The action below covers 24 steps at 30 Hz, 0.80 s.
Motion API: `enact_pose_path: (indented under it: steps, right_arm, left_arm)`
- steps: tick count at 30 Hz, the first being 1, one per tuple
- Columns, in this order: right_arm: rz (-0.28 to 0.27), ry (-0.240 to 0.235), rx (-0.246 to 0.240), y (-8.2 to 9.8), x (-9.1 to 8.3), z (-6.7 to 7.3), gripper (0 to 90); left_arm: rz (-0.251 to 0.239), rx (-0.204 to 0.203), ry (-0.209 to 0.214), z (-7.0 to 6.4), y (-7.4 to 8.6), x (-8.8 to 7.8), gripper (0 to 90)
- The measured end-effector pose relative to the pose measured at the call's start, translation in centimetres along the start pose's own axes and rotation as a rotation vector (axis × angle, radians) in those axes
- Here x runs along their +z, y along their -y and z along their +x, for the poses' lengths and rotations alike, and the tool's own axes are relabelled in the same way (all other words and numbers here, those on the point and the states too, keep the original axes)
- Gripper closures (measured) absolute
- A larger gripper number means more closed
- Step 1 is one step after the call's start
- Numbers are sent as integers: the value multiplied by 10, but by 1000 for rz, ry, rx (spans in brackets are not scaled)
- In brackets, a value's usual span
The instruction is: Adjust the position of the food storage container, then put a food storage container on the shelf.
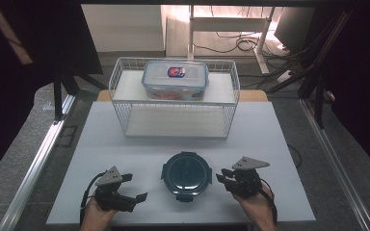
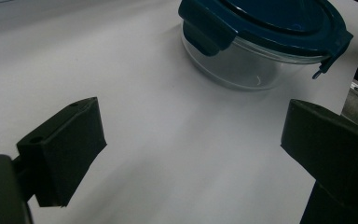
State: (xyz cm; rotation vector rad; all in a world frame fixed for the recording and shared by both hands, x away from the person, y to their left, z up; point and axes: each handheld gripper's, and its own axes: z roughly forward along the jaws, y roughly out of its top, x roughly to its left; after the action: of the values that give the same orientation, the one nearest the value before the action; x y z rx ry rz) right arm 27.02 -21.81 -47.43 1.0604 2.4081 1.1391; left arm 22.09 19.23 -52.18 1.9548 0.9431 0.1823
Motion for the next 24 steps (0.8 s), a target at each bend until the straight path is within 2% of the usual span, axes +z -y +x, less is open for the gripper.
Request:
enact_pose_path:
  steps: [3,7,9,11,15,19,24]
  right_arm:
    - [-9,3,11,5,-3,-6,377]
    - [-27,-11,18,9,-5,-9,173]
    - [-38,-5,14,11,-5,-9,104]
    - [-30,10,1,13,-4,-7,75]
    - [-12,-9,-10,15,-2,-7,44]
    - [-20,-16,-7,15,-2,-8,35]
    - [-28,-10,-11,14,-2,-9,34]
  left_arm:
    - [3,0,1,0,0,0,54]
    - [-2,-4,-5,1,1,0,53]
    - [-1,-3,-8,2,2,0,50]
    - [-1,-2,-10,2,2,0,47]
    - [-1,0,-10,2,3,1,44]
    - [-3,5,-20,1,2,1,44]
    - [2,-34,7,5,2,1,60]
